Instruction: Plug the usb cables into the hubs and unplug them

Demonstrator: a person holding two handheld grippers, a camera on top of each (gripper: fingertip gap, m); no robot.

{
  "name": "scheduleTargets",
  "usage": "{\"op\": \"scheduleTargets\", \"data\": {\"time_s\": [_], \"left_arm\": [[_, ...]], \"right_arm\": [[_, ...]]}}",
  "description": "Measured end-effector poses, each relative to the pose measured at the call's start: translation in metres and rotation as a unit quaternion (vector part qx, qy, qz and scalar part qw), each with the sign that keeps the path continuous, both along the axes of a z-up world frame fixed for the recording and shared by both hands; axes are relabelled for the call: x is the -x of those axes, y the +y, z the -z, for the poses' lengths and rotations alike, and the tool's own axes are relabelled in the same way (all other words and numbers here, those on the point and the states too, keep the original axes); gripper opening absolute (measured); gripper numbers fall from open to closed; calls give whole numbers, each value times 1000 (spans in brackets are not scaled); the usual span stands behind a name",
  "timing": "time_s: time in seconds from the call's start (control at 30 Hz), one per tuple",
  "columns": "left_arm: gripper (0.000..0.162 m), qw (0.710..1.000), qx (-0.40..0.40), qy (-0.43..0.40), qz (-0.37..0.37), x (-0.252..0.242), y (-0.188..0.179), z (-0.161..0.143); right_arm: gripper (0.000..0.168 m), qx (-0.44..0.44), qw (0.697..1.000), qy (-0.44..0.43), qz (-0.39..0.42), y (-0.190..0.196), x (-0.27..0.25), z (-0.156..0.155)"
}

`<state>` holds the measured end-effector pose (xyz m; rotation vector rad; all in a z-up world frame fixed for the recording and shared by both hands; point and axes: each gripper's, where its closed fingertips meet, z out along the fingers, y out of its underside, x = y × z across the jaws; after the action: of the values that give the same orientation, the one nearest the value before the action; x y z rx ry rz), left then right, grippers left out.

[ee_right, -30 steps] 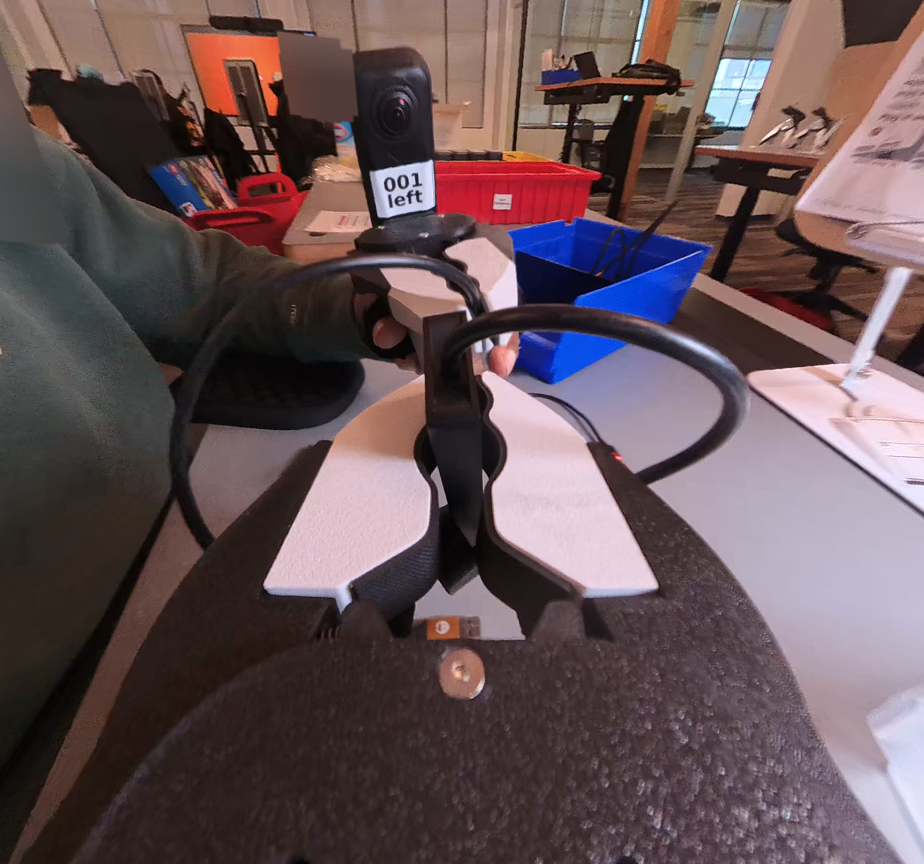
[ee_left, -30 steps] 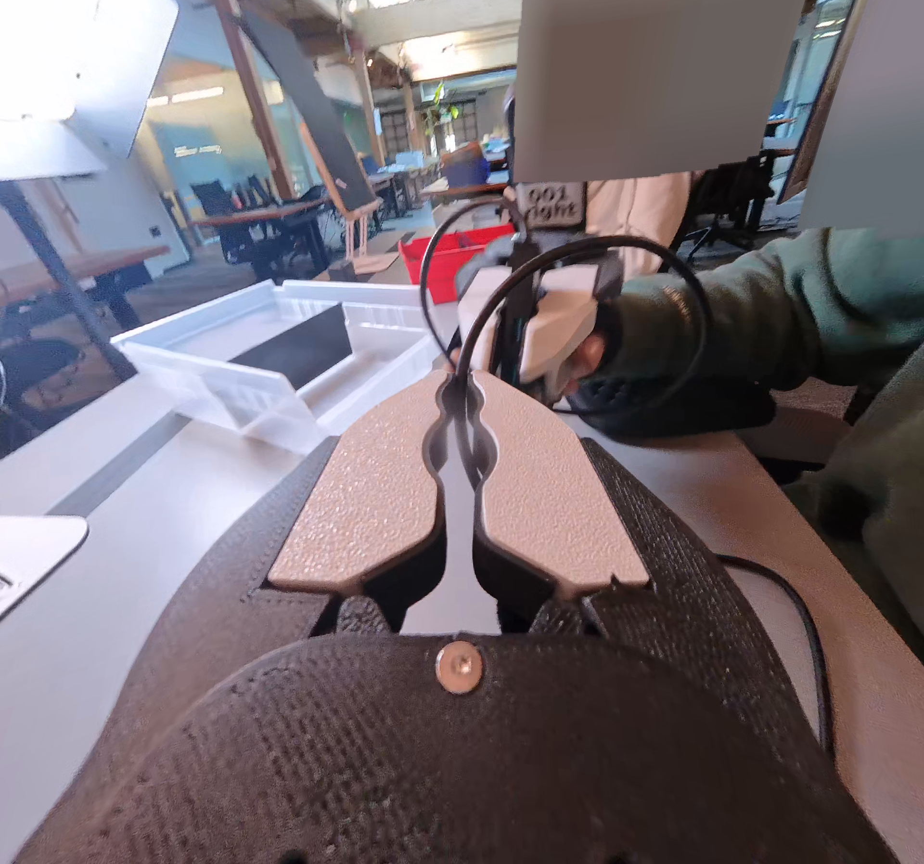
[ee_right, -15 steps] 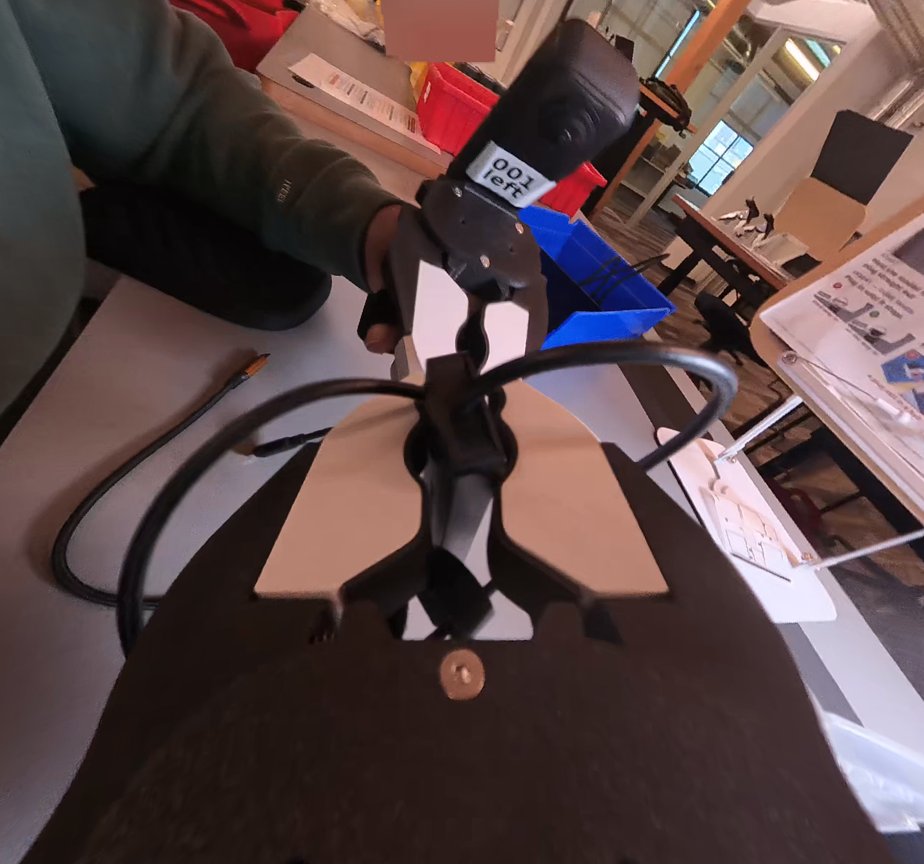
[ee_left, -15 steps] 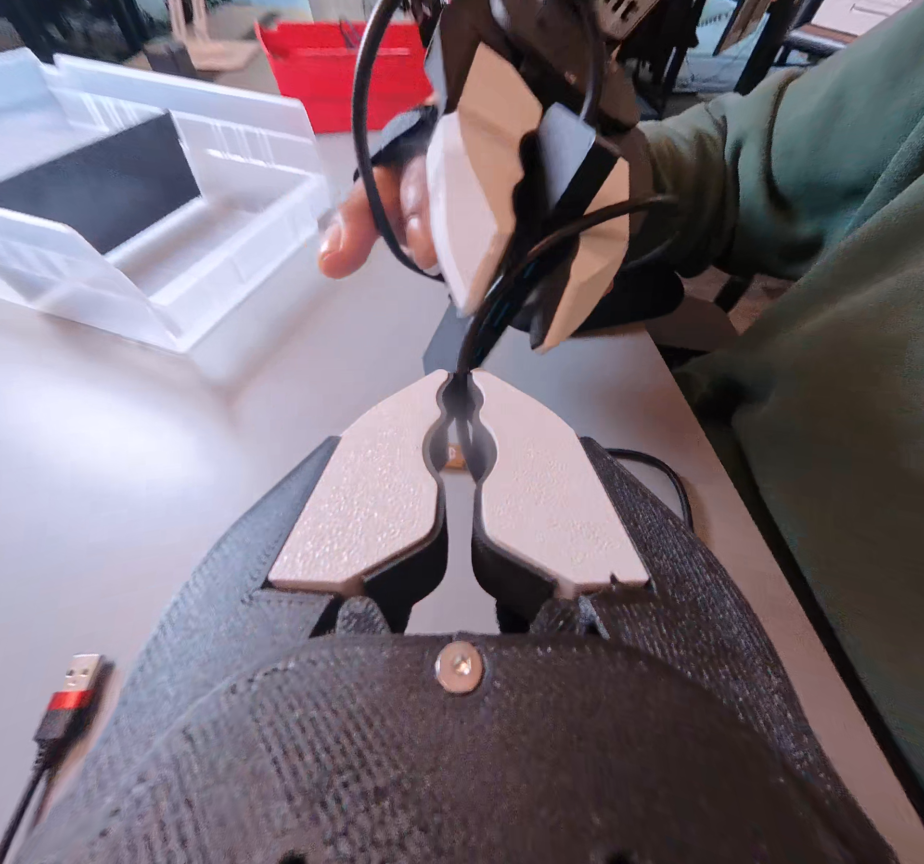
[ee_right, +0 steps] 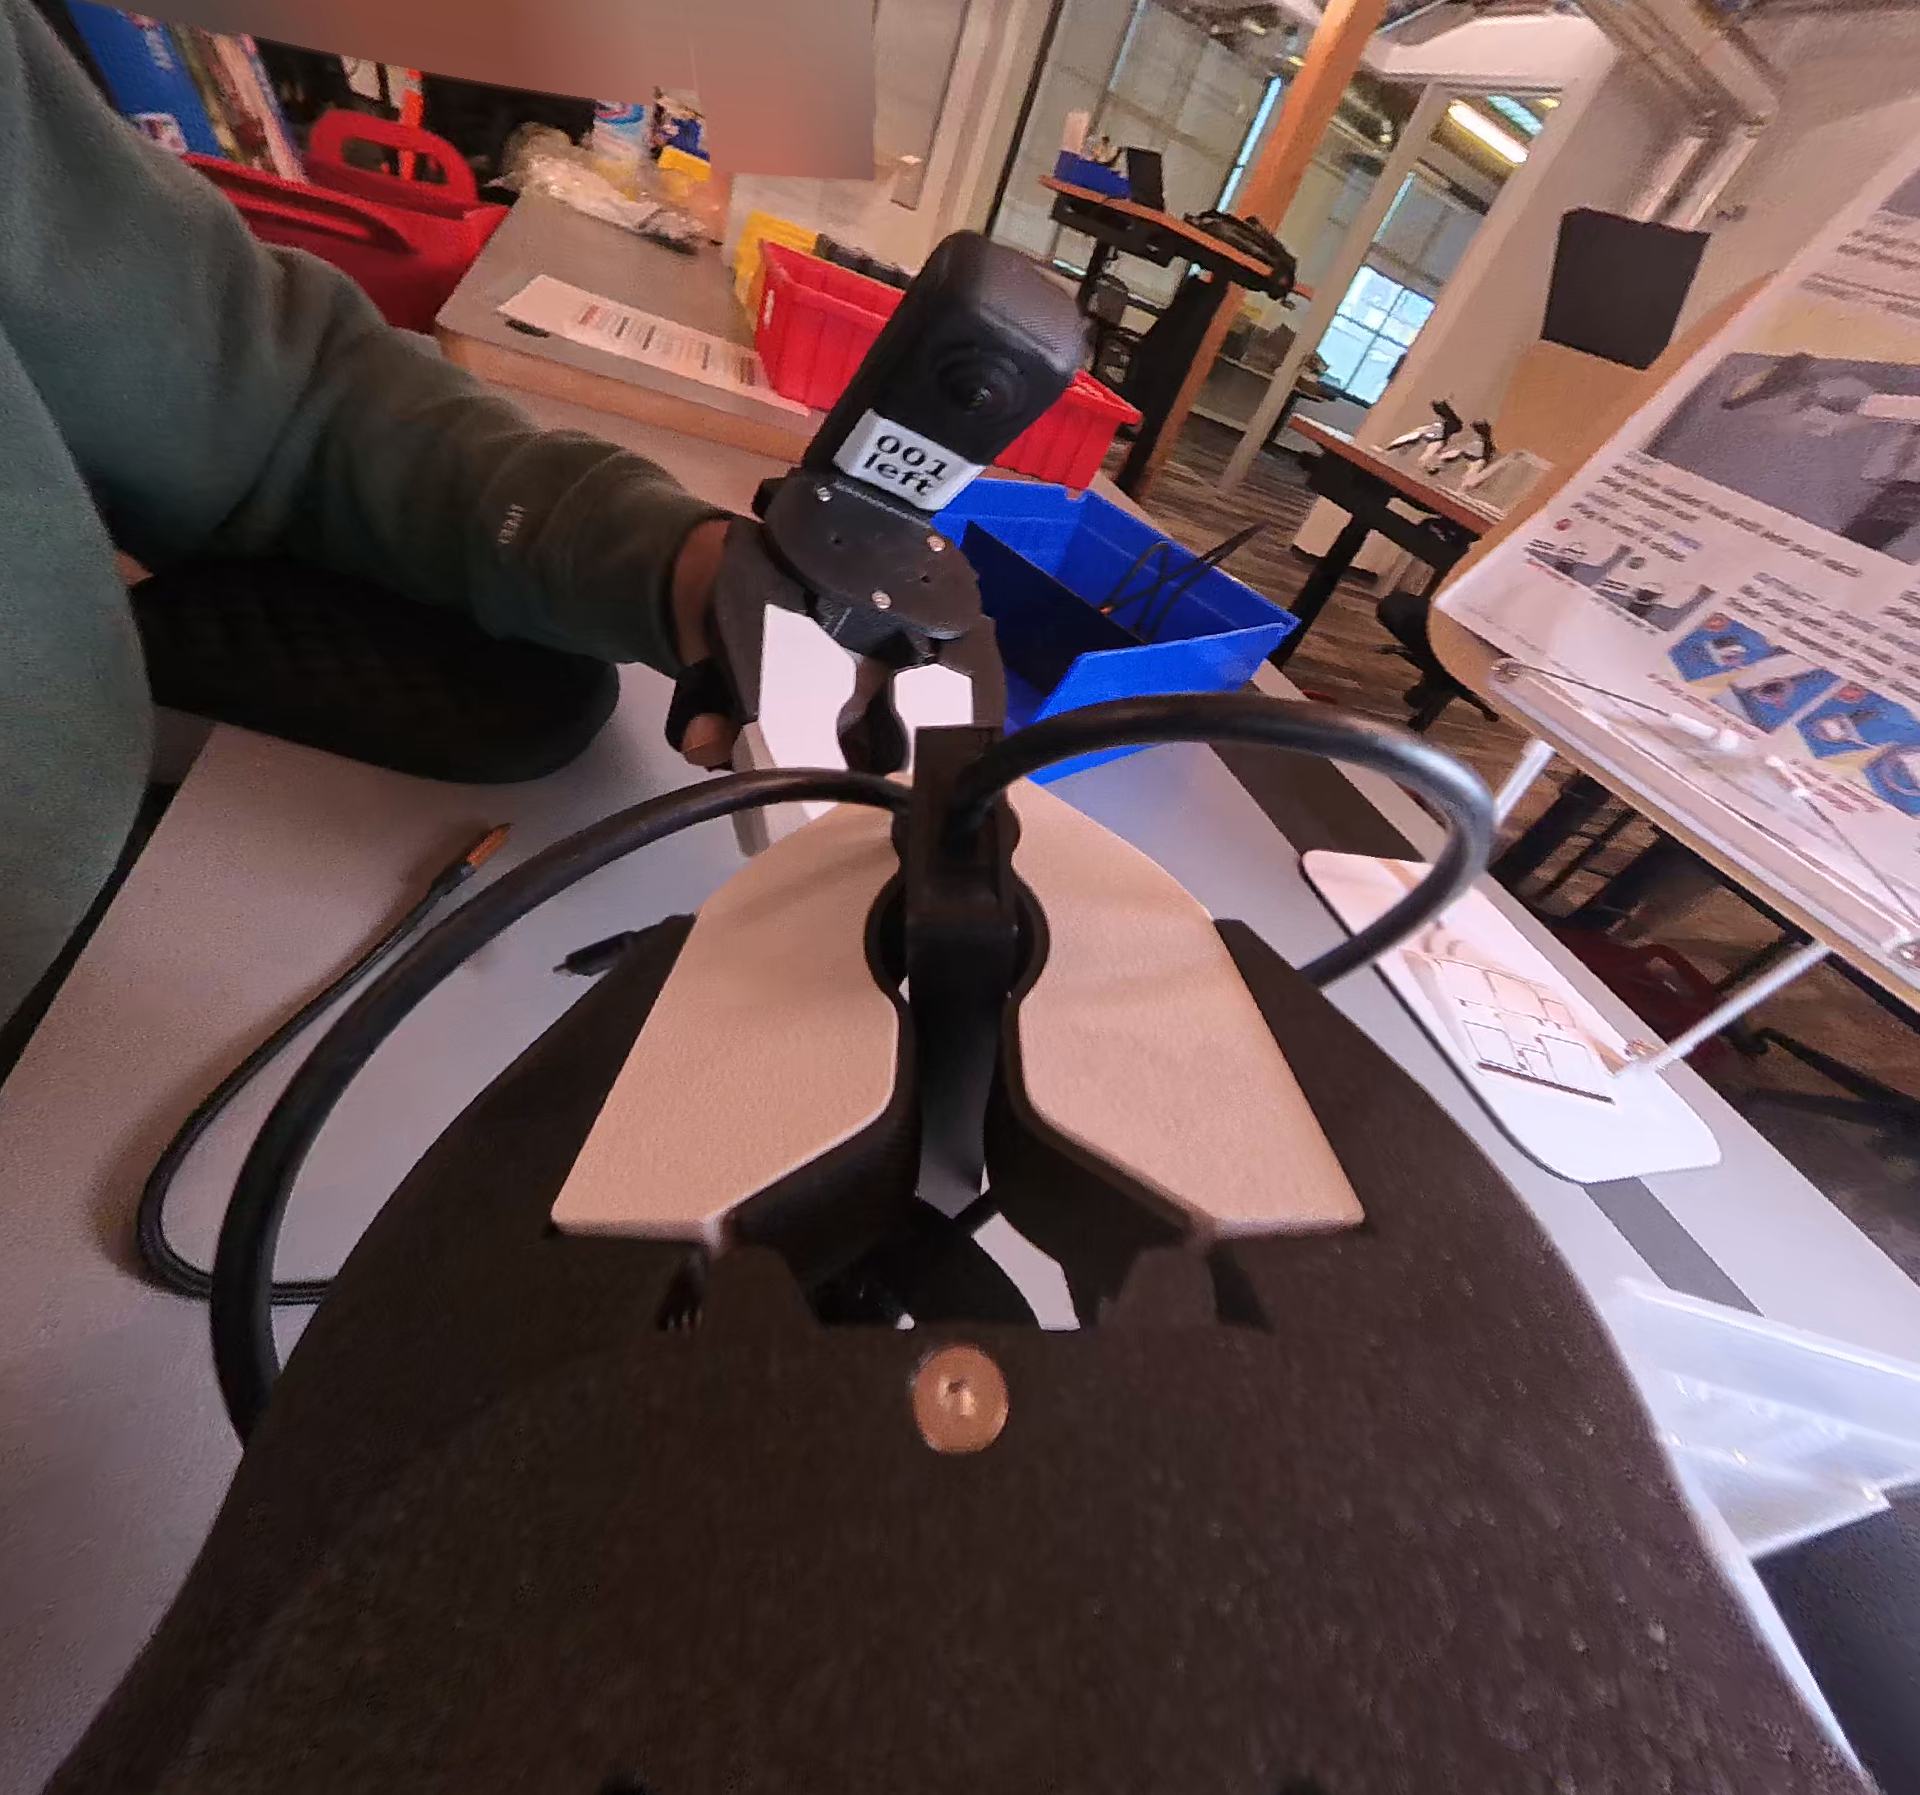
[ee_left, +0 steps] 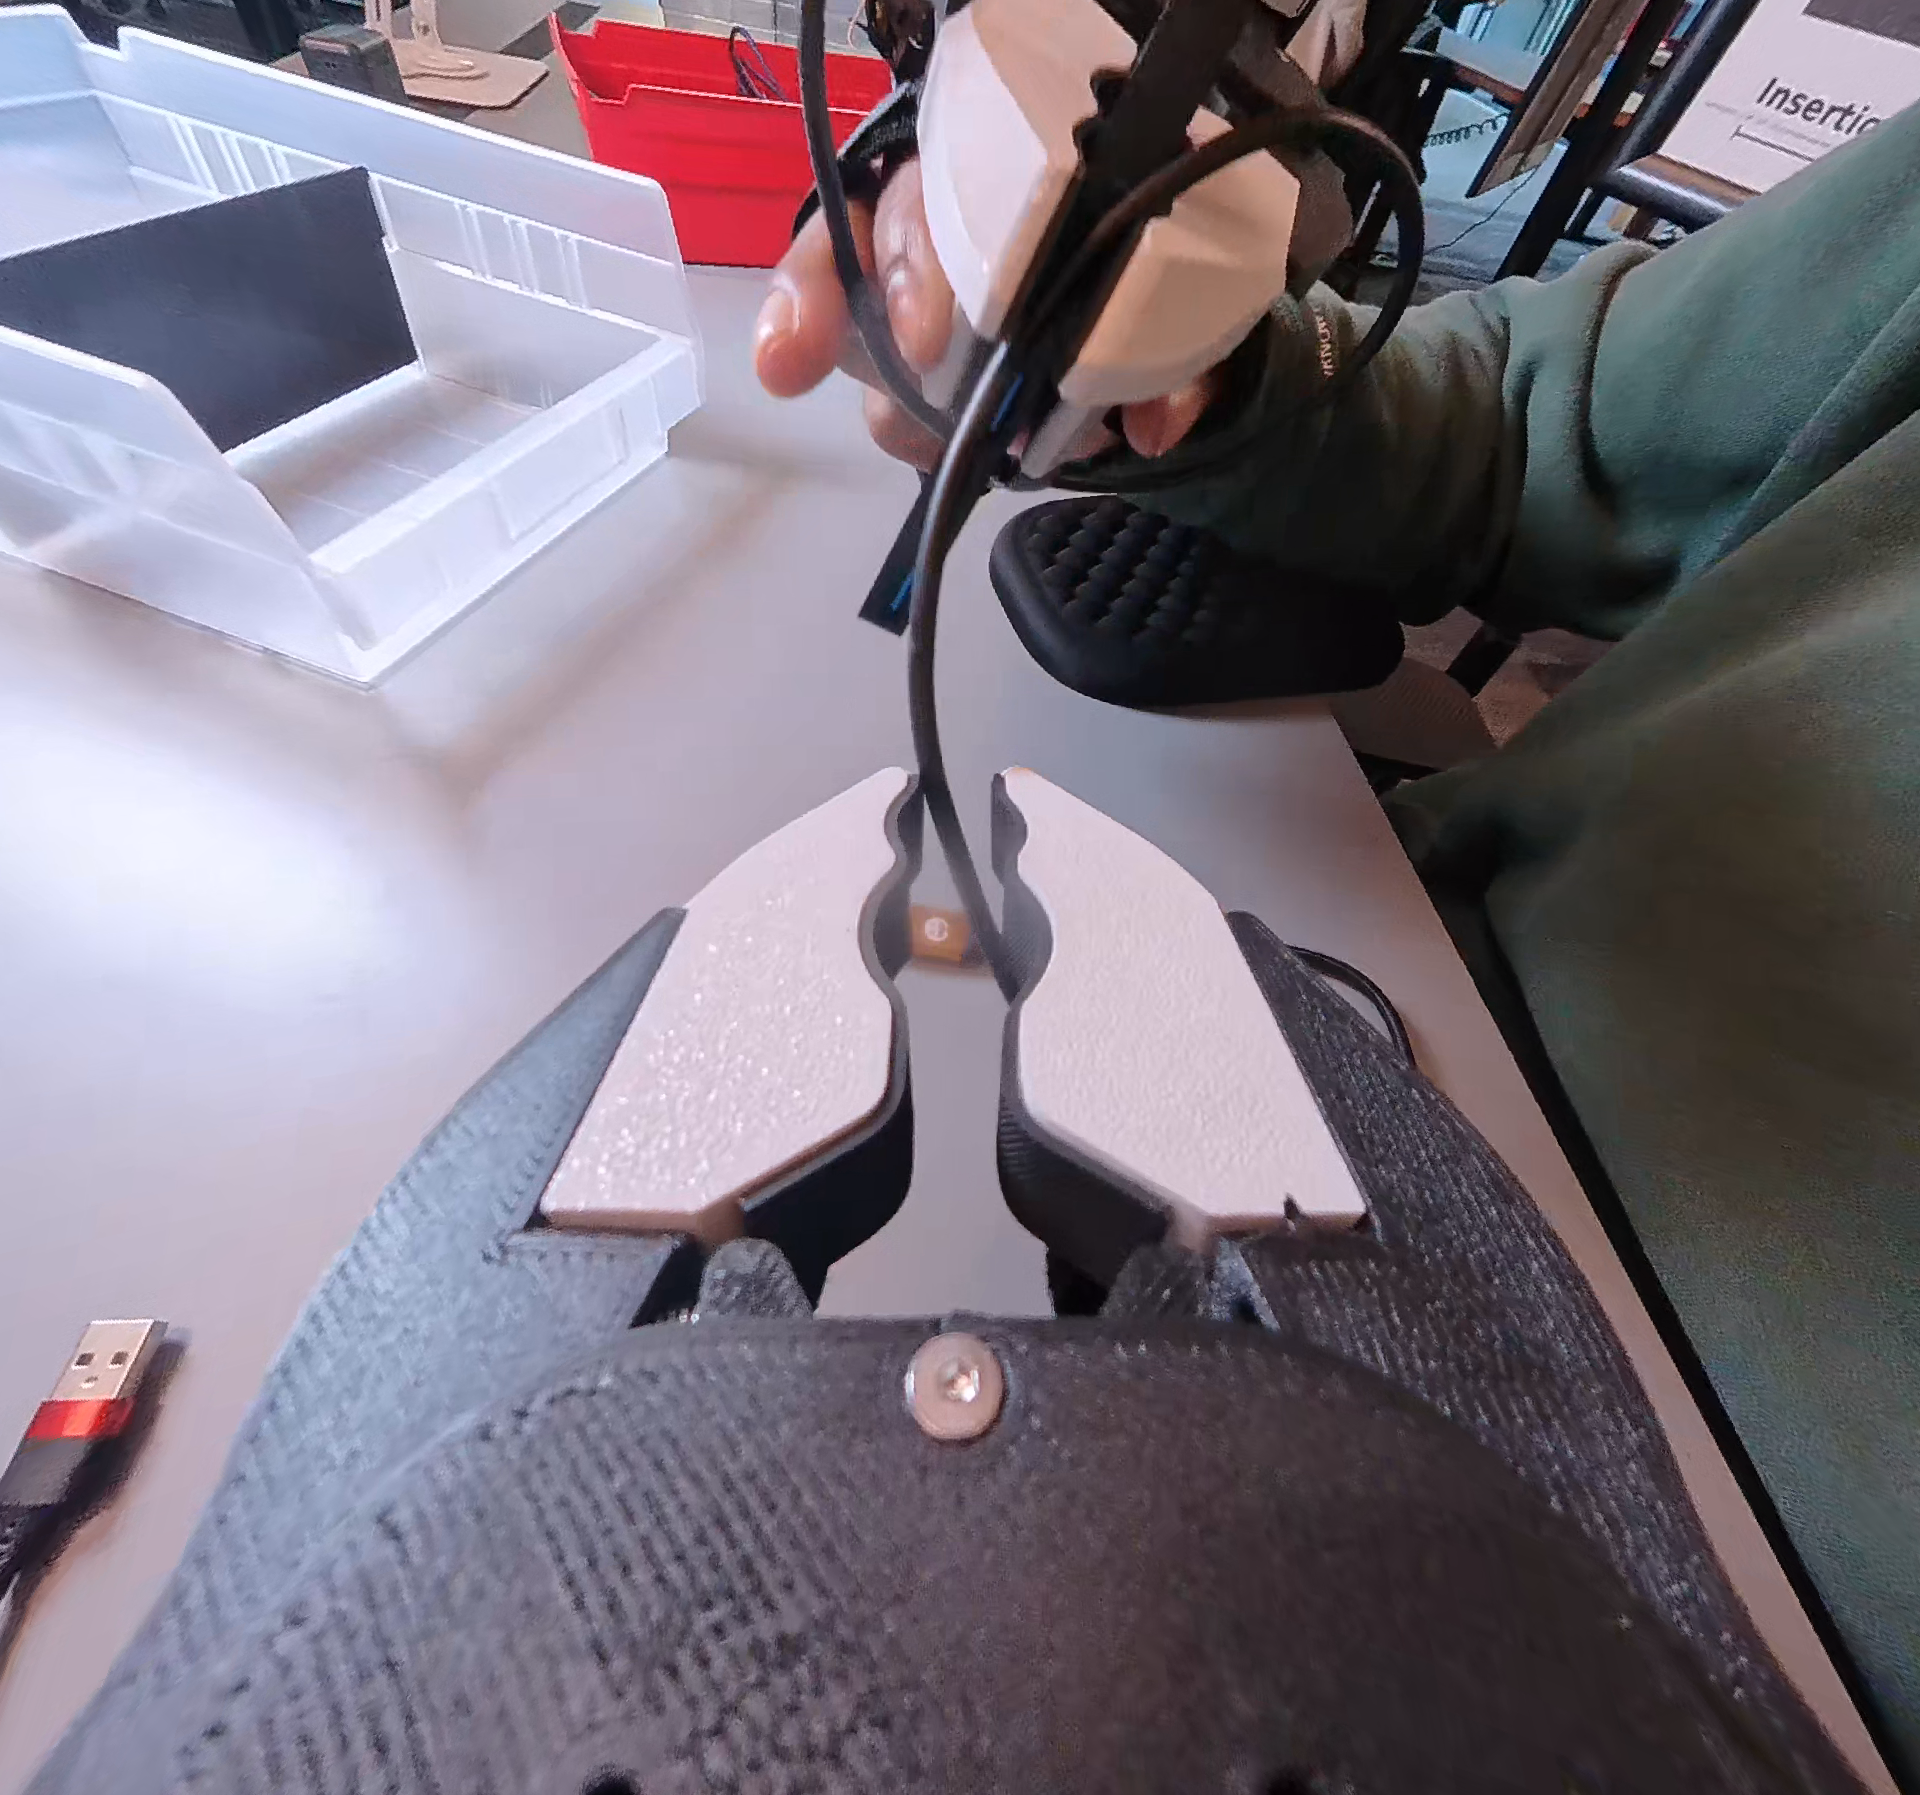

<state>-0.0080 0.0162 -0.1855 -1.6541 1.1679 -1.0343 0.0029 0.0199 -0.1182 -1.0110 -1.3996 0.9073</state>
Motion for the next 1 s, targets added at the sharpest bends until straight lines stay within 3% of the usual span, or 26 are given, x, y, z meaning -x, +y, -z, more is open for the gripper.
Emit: {"op": "scheduleTargets", "data": {"time_s": [0.13,0.23,0.4,0.57,0.7,0.83,1.0], "left_arm": [[28,999,-20,-1,-33,7,13,-3],[36,994,-44,-36,-89,25,31,-23],[36,970,-103,-91,-202,69,53,-53],[34,968,-93,-74,-222,81,37,-29],[33,969,-99,-50,-222,82,23,-18],[30,967,-110,-25,-227,87,19,-9],[28,971,-87,-10,-222,89,23,8]], "right_arm": [[9,25,999,38,23,14,-13,-16],[9,18,998,44,51,29,-26,-29],[9,-4,993,40,112,72,-57,-69],[9,-28,978,-27,203,162,-88,-104],[9,-38,949,-110,292,259,-110,-108],[9,-6,902,-232,364,348,-131,-72],[10,44,825,-421,374,399,-141,42]]}}
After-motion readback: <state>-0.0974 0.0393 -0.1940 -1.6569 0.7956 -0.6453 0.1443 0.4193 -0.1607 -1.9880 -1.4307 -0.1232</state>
